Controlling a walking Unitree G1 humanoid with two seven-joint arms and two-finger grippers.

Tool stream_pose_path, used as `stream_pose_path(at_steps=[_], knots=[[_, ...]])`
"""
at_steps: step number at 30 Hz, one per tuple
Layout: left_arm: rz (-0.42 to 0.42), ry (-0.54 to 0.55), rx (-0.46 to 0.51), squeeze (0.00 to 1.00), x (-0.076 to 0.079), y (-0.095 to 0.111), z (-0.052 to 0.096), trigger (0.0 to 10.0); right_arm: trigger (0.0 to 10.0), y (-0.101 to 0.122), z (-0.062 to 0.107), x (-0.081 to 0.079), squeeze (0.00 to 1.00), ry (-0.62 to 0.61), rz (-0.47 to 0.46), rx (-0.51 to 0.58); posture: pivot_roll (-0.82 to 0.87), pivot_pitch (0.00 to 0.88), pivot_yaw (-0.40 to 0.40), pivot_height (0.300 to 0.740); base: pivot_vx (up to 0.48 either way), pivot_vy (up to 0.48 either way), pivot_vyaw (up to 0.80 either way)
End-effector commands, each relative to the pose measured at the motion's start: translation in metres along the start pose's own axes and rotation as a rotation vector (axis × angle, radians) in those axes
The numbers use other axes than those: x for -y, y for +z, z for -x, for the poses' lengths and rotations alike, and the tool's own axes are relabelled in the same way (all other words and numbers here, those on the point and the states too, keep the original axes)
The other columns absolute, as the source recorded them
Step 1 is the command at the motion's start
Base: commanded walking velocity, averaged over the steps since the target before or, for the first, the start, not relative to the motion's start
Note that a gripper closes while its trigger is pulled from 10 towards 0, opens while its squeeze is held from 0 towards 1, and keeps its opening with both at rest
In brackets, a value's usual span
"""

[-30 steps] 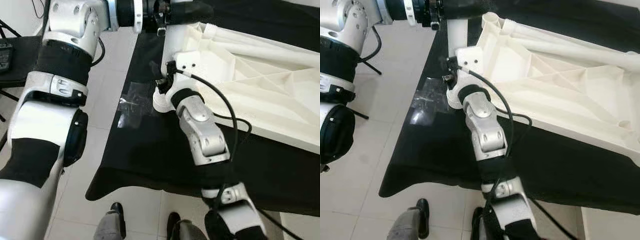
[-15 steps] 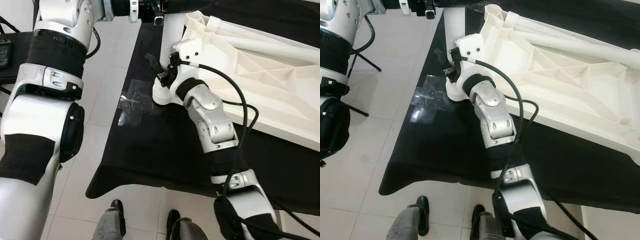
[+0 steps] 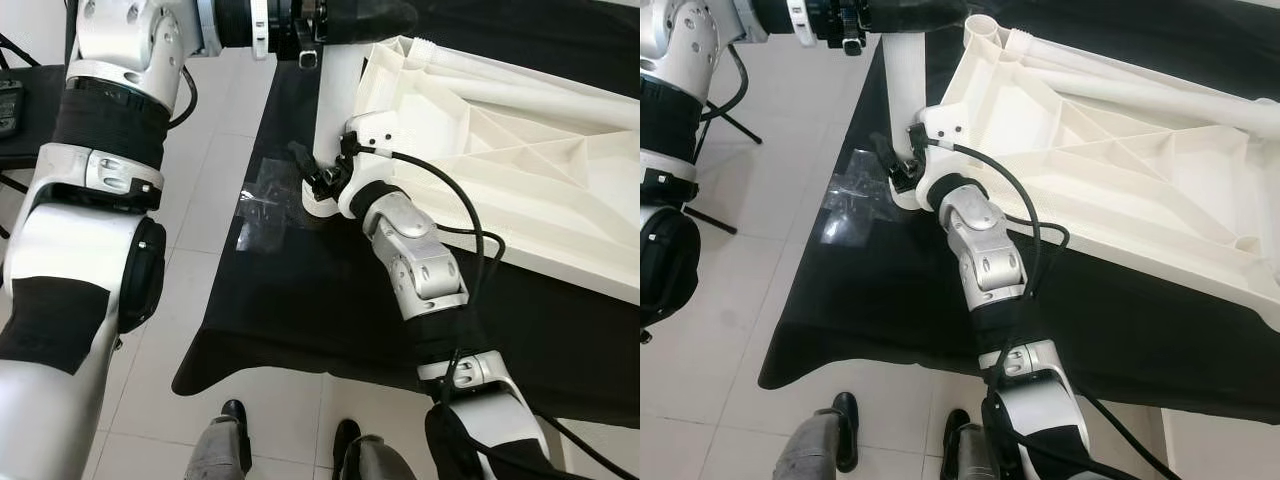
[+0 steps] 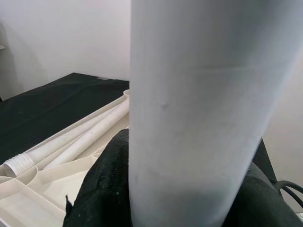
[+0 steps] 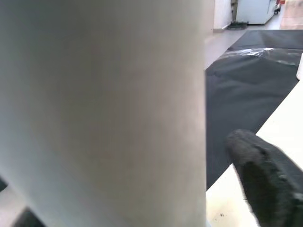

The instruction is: Building children table

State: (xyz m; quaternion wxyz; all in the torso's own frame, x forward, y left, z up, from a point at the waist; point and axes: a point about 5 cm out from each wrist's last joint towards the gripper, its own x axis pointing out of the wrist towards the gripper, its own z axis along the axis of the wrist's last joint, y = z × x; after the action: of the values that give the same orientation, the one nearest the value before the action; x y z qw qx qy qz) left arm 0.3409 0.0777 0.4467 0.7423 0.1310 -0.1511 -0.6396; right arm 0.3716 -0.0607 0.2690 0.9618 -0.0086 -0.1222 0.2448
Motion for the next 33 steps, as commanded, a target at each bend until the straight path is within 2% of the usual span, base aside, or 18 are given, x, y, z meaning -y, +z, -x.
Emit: stream_pose_path(at_steps=[1, 2, 3, 6, 11, 12, 13, 16, 17, 18, 19, 20, 27, 31, 33], knots=[[0.016, -0.261, 0.093, 0.00, 0.022, 0.014, -0.021, 0.0, 10.0, -0.005, -0.004, -0.012, 0.75, 0.100, -0.033, -0.021, 0.11, 0.283, -0.028, 0.740, 0.000, 0.000, 0.00], [0.016, -0.264, 0.092, 0.00, 0.023, 0.013, -0.021, 0.0, 10.0, 0.004, -0.006, -0.012, 0.00, 0.172, -0.029, 0.026, 0.11, 0.284, -0.027, 0.740, 0.000, 0.000, 0.00], [0.016, -0.264, 0.092, 0.00, 0.023, 0.013, -0.021, 0.0, 10.0, 0.004, -0.006, -0.012, 0.00, 0.172, -0.029, 0.026, 0.11, 0.284, -0.027, 0.740, 0.000, 0.000, 0.00], [0.013, -0.275, 0.086, 0.00, 0.024, 0.012, -0.022, 0.0, 10.0, 0.028, -0.010, -0.003, 0.00, 0.338, 0.003, 0.112, 0.11, 0.289, -0.028, 0.740, 0.000, 0.000, 0.00], [0.016, -0.286, 0.083, 0.00, 0.026, 0.011, -0.023, 0.0, 10.0, 0.045, -0.012, -0.001, 0.00, 0.586, 0.049, 0.143, 0.11, 0.298, -0.027, 0.740, 0.000, 0.000, 0.00], [0.016, -0.286, 0.083, 0.00, 0.026, 0.011, -0.023, 0.0, 10.0, 0.045, -0.012, -0.001, 0.00, 0.586, 0.049, 0.143, 0.11, 0.298, -0.027, 0.740, 0.000, 0.000, 0.00], [0.018, -0.288, 0.083, 0.00, 0.027, 0.010, -0.022, 0.0, 10.0, 0.047, -0.012, -0.002, 0.00, 0.644, 0.056, 0.141, 0.11, 0.303, -0.027, 0.740, 0.000, 0.000, 0.00], [0.018, -0.288, 0.083, 0.00, 0.027, 0.010, -0.022, 0.0, 10.0, 0.047, -0.012, -0.002, 0.00, 0.644, 0.056, 0.141, 0.11, 0.303, -0.027, 0.740, 0.000, 0.000, 0.00], [0.020, -0.289, 0.083, 0.00, 0.027, 0.010, -0.022, 0.0, 10.0, 0.048, -0.012, -0.003, 0.00, 0.685, 0.065, 0.138, 0.11, 0.303, -0.027, 0.740, 0.000, 0.000, 0.00], [0.026, -0.296, 0.079, 0.00, 0.028, 0.008, -0.022, 0.0, 7.0, 0.049, -0.012, -0.005, 0.00, 0.760, 0.077, 0.130, 0.12, 0.315, -0.027, 0.740, 0.000, 0.000, 0.00], [0.026, -0.296, 0.079, 0.00, 0.028, 0.008, -0.022, 0.0, 7.0, 0.049, -0.012, -0.005, 0.00, 0.760, 0.077, 0.130, 0.12, 0.315, -0.027, 0.740, 0.000, 0.000, 0.00], [0.040, -0.319, 0.069, 0.00, 0.031, 0.003, -0.021, 0.0, 0.0, 0.048, -0.012, -0.010, 0.00, 0.894, 0.094, 0.103, 0.12, 0.324, -0.028, 0.740, 0.000, 0.000, 0.00], [0.051, -0.351, 0.054, 0.00, 0.036, -0.004, -0.020, 0.0, 0.0, 0.039, -0.010, -0.016, 0.00, 0.981, 0.100, 0.074, 0.11, 0.333, -0.029, 0.740, 0.000, 0.000, 0.00], [0.063, -0.366, 0.047, 0.00, 0.037, -0.010, -0.021, 0.0, 0.0, 0.029, -0.008, -0.019, 0.00, 0.971, 0.094, 0.064, 0.10, 0.337, -0.027, 0.740, 0.000, 0.000, 0.00], [0.066, -0.369, 0.045, 0.00, 0.038, -0.012, -0.021, 0.0, 0.0, 0.024, -0.009, -0.019, 0.00, 0.919, 0.088, 0.054, 0.10, 0.337, -0.027, 0.740, 0.000, 0.000, 0.00]])
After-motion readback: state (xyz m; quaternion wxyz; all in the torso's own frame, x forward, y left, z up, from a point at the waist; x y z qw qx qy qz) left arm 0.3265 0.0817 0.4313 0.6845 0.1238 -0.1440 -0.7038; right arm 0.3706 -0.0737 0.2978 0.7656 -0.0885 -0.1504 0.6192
